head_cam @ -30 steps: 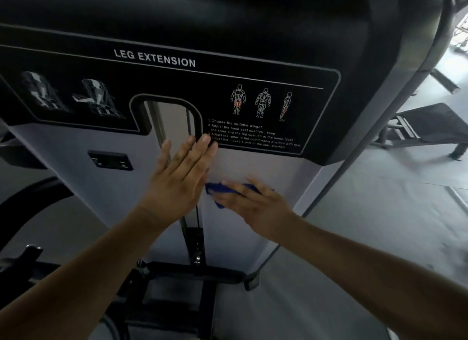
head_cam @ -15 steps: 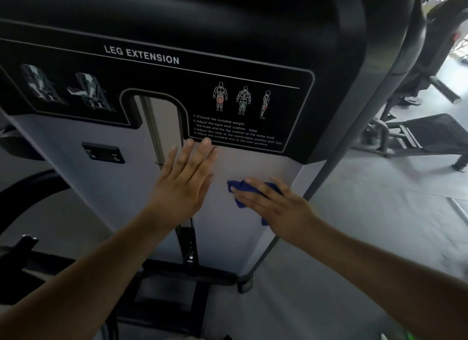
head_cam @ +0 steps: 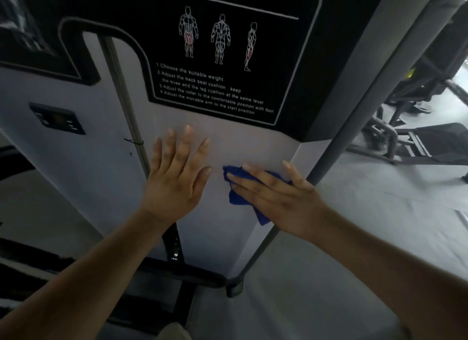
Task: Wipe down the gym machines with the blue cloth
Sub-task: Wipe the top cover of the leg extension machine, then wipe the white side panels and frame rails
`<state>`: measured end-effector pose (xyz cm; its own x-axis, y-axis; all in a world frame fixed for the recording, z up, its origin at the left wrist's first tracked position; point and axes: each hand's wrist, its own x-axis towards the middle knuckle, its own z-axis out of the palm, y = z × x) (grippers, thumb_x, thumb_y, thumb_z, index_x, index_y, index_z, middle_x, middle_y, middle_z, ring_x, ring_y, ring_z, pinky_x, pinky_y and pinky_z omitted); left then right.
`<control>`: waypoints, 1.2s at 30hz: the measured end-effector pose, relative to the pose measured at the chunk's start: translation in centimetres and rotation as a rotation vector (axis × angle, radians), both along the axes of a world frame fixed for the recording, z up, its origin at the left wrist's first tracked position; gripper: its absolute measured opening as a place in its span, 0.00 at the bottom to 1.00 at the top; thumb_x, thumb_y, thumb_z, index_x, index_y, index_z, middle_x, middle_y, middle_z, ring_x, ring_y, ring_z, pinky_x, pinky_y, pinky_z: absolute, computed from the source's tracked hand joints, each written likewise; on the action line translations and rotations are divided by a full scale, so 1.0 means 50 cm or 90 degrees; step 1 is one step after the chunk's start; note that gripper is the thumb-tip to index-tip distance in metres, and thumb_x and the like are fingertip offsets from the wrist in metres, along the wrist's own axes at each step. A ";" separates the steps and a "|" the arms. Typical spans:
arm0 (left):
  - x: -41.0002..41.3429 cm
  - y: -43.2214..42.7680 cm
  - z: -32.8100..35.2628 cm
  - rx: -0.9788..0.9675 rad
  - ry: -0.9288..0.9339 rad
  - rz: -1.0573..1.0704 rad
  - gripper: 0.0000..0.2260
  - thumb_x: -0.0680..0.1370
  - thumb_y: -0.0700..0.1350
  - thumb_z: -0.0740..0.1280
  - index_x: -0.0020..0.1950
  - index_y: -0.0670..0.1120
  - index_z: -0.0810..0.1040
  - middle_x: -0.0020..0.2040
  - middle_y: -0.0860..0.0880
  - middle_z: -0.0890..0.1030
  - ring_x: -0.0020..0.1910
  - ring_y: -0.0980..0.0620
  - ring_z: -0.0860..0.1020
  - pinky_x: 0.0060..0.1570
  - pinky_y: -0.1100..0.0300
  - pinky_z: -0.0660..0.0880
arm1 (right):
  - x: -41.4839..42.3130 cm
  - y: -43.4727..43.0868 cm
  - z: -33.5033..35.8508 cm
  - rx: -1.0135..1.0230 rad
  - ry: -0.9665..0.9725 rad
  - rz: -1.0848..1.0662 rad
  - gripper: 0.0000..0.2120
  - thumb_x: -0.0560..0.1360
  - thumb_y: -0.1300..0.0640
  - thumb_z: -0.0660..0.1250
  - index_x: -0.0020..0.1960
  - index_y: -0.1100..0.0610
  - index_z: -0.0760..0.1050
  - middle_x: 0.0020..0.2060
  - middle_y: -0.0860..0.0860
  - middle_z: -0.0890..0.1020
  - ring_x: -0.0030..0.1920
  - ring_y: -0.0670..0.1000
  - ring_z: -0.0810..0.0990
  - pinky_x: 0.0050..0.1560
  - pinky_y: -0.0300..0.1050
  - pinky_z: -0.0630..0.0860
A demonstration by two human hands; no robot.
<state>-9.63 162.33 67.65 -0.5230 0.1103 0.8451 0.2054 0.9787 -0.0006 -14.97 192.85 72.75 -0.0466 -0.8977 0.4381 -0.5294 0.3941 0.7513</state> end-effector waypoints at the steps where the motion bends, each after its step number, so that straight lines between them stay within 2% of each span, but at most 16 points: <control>1: -0.003 0.000 0.000 0.000 0.007 -0.004 0.35 0.89 0.52 0.63 0.91 0.50 0.47 0.90 0.46 0.41 0.89 0.42 0.40 0.85 0.35 0.47 | -0.003 0.001 0.005 -0.027 0.016 -0.005 0.29 0.88 0.57 0.63 0.87 0.50 0.60 0.86 0.46 0.60 0.85 0.51 0.60 0.84 0.67 0.37; 4: -0.012 0.011 0.000 0.013 0.026 -0.005 0.33 0.90 0.51 0.61 0.90 0.50 0.47 0.90 0.47 0.40 0.88 0.41 0.40 0.85 0.33 0.47 | -0.013 0.002 -0.010 -0.108 0.016 -0.001 0.30 0.86 0.55 0.68 0.86 0.50 0.63 0.85 0.46 0.63 0.85 0.51 0.60 0.84 0.71 0.40; 6: -0.020 0.016 -0.004 0.023 0.044 -0.007 0.32 0.90 0.51 0.60 0.90 0.50 0.47 0.90 0.47 0.41 0.88 0.40 0.42 0.84 0.32 0.49 | -0.020 0.005 -0.032 -0.065 0.041 0.029 0.29 0.85 0.54 0.70 0.84 0.50 0.67 0.84 0.47 0.66 0.84 0.52 0.63 0.84 0.69 0.41; 9: -0.031 0.011 -0.014 0.017 0.076 0.005 0.32 0.90 0.51 0.60 0.91 0.51 0.48 0.90 0.45 0.44 0.89 0.40 0.44 0.84 0.31 0.51 | -0.026 0.009 -0.034 -0.009 0.063 0.055 0.26 0.86 0.53 0.67 0.84 0.51 0.69 0.85 0.48 0.65 0.84 0.52 0.65 0.84 0.68 0.44; 12: -0.040 0.015 -0.019 0.018 0.103 -0.001 0.32 0.90 0.50 0.59 0.90 0.50 0.48 0.89 0.44 0.50 0.89 0.40 0.45 0.84 0.33 0.48 | -0.024 0.002 -0.034 -0.057 0.059 0.071 0.25 0.87 0.52 0.65 0.83 0.50 0.69 0.85 0.48 0.65 0.84 0.54 0.65 0.85 0.67 0.44; 18: -0.058 0.030 -0.019 0.016 0.151 0.018 0.29 0.89 0.49 0.58 0.89 0.45 0.53 0.86 0.37 0.56 0.86 0.31 0.55 0.83 0.30 0.52 | -0.035 -0.017 -0.046 -0.136 0.037 0.117 0.24 0.83 0.50 0.70 0.78 0.50 0.77 0.82 0.48 0.70 0.82 0.55 0.69 0.85 0.67 0.46; 21: -0.061 0.032 -0.011 0.015 0.169 0.026 0.29 0.89 0.47 0.59 0.88 0.44 0.54 0.86 0.36 0.57 0.86 0.31 0.55 0.83 0.29 0.52 | -0.043 -0.027 -0.046 -0.158 0.050 0.140 0.23 0.82 0.50 0.71 0.76 0.50 0.79 0.81 0.48 0.72 0.81 0.55 0.70 0.85 0.67 0.47; 27: -0.073 0.047 -0.023 0.021 0.215 0.044 0.27 0.89 0.47 0.56 0.88 0.42 0.58 0.88 0.38 0.56 0.88 0.35 0.53 0.83 0.29 0.53 | -0.050 -0.028 -0.060 -0.170 0.029 0.162 0.20 0.82 0.49 0.69 0.73 0.48 0.82 0.79 0.46 0.74 0.83 0.55 0.68 0.84 0.68 0.50; 32: -0.076 0.061 -0.033 0.035 0.261 0.064 0.27 0.90 0.47 0.52 0.89 0.44 0.55 0.90 0.43 0.53 0.89 0.41 0.49 0.85 0.33 0.50 | -0.053 -0.025 -0.051 -0.140 0.078 0.172 0.19 0.85 0.49 0.67 0.74 0.51 0.81 0.80 0.50 0.73 0.84 0.58 0.65 0.84 0.71 0.52; 34: -0.080 0.069 -0.038 0.036 0.276 0.067 0.27 0.90 0.47 0.51 0.90 0.45 0.54 0.90 0.45 0.51 0.89 0.43 0.48 0.85 0.34 0.50 | -0.054 -0.012 -0.032 -0.185 0.119 0.184 0.19 0.86 0.51 0.65 0.75 0.53 0.80 0.79 0.51 0.74 0.84 0.60 0.65 0.83 0.71 0.53; 36: -0.084 0.068 -0.041 0.036 0.293 0.069 0.27 0.90 0.48 0.51 0.90 0.46 0.54 0.90 0.46 0.51 0.89 0.44 0.49 0.85 0.35 0.50 | -0.057 -0.002 -0.018 -0.306 0.153 0.207 0.18 0.87 0.56 0.65 0.76 0.56 0.78 0.78 0.53 0.75 0.83 0.62 0.65 0.82 0.72 0.55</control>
<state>-13.85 165.72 65.59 -0.0984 0.0226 0.9949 0.0937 0.9955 -0.0133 -17.82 192.73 71.84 0.3456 -0.5496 0.7606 -0.5173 0.5647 0.6431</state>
